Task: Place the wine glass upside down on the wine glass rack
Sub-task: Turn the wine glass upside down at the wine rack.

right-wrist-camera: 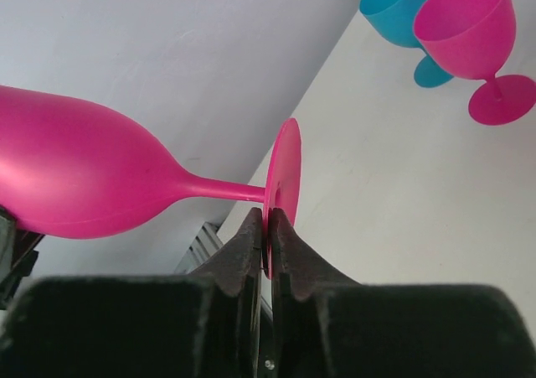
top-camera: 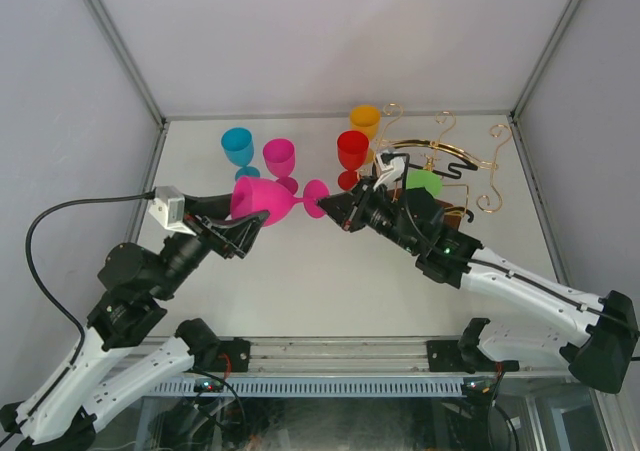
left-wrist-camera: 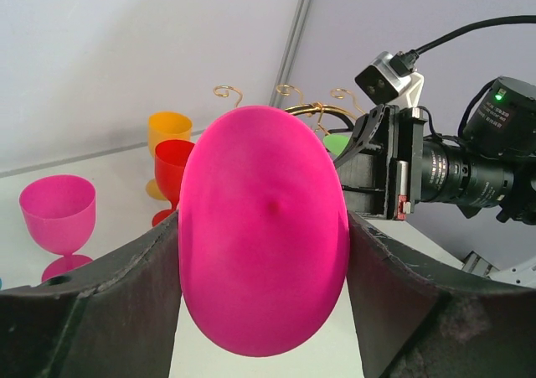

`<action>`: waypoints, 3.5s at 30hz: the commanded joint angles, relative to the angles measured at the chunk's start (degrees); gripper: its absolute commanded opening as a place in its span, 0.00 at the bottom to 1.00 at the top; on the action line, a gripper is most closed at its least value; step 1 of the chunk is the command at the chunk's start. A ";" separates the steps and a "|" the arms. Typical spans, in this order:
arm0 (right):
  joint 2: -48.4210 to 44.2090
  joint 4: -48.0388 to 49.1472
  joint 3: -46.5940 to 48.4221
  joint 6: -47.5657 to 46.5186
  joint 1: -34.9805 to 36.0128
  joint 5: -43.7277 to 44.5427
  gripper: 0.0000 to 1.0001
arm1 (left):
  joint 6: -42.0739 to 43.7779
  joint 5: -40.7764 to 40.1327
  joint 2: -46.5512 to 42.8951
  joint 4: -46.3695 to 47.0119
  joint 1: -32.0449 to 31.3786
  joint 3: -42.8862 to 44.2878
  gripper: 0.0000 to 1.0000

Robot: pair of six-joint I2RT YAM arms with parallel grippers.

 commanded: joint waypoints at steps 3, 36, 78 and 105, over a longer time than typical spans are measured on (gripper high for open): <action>-1.12 -0.21 2.05 -3.98 -0.54 3.00 0.00 | 0.85 0.78 -0.51 2.98 0.15 -0.92 0.63; -13.81 -7.00 -0.29 -74.60 9.05 9.04 0.00 | -3.62 12.73 -2.59 -13.76 0.15 2.99 0.85; -20.67 -9.51 -0.63 -91.78 26.30 14.48 0.00 | 3.62 1.72 23.68 6.94 -18.10 3.28 0.33; -19.84 -9.03 -1.84 -87.82 26.21 17.56 0.00 | 2.73 1.24 21.43 11.00 -18.83 -1.73 0.00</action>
